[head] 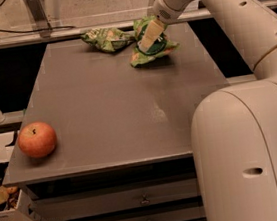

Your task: Move green rice chip bag near green jalapeno chip bag

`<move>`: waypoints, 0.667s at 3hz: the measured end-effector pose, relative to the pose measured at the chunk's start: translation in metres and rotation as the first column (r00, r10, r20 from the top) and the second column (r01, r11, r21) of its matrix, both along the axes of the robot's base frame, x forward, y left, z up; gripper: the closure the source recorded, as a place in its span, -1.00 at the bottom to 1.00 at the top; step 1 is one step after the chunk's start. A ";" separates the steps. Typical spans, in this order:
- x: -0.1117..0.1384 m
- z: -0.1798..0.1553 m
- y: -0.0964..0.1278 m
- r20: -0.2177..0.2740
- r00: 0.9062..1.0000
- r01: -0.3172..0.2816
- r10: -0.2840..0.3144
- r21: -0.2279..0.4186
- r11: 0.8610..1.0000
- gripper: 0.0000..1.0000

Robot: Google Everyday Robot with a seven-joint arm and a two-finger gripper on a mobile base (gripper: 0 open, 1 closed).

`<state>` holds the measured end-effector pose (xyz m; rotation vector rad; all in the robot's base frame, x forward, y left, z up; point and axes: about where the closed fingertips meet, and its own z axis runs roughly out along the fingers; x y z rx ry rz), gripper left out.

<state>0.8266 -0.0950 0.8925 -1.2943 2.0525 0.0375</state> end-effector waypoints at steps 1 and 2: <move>-0.013 0.009 -0.023 -0.018 1.000 0.014 -0.013 0.066 0.998 -1.00; -0.028 0.019 -0.051 -0.022 1.000 0.008 -0.005 0.154 0.988 -1.00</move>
Offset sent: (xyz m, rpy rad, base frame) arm -0.0447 -0.1006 0.0457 0.2760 0.0155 -0.0034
